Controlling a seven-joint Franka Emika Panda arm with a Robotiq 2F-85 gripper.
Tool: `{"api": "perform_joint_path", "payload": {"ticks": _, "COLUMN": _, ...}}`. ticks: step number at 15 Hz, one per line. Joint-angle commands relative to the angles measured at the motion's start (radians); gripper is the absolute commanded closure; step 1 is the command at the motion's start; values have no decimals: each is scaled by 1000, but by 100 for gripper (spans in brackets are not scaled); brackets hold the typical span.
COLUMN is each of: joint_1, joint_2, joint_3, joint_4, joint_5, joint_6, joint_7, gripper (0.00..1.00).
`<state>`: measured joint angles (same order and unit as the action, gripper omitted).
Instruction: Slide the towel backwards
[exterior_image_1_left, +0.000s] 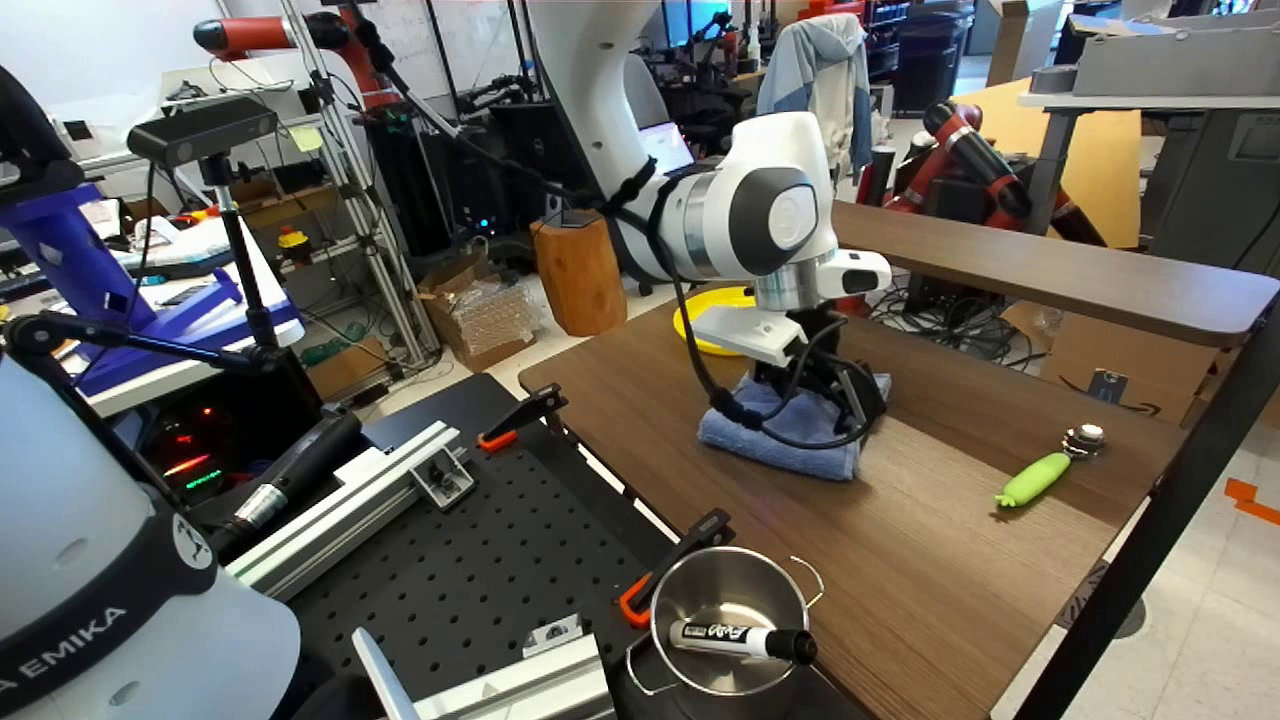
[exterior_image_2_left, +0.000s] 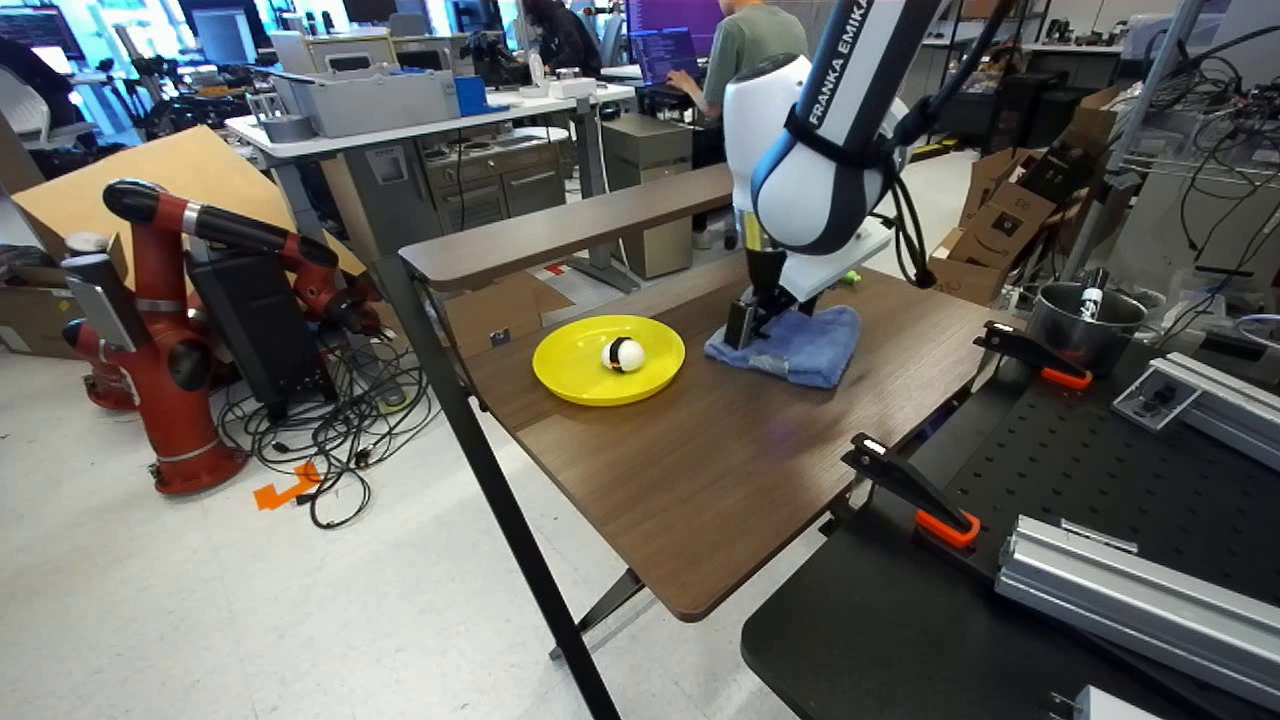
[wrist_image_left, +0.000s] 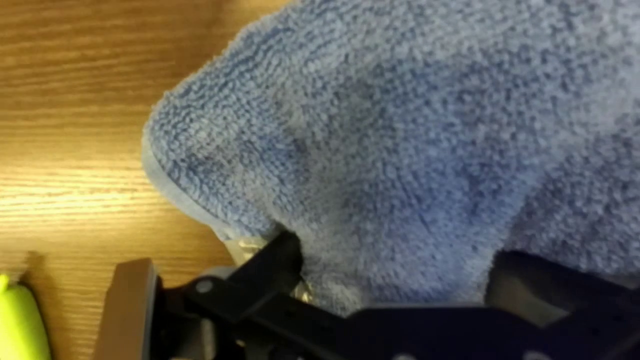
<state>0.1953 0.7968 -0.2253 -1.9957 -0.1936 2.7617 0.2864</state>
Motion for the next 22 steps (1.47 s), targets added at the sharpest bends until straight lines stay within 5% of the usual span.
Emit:
{"api": "perform_joint_path", "payload": {"ticks": 1, "joint_1": 46, "joint_2": -22, "joint_3": -41, "joint_4": -142, "joint_5": -44, "joint_6": 96, "joint_7": -13, "gripper": 0}}
{"api": "perform_joint_path", "payload": {"ticks": 12, "joint_1": 168, "joint_2": -125, "joint_3": -136, "joint_4": -373, "joint_5": -72, "joint_6": 228, "joint_7": -61, "gripper": 0}}
{"api": "perform_joint_path", "payload": {"ticks": 22, "joint_1": 55, "joint_2": -442, "joint_3": -11, "joint_4": -510, "joint_5": -28, "joint_6": 165, "joint_7": -151, "gripper": 0}}
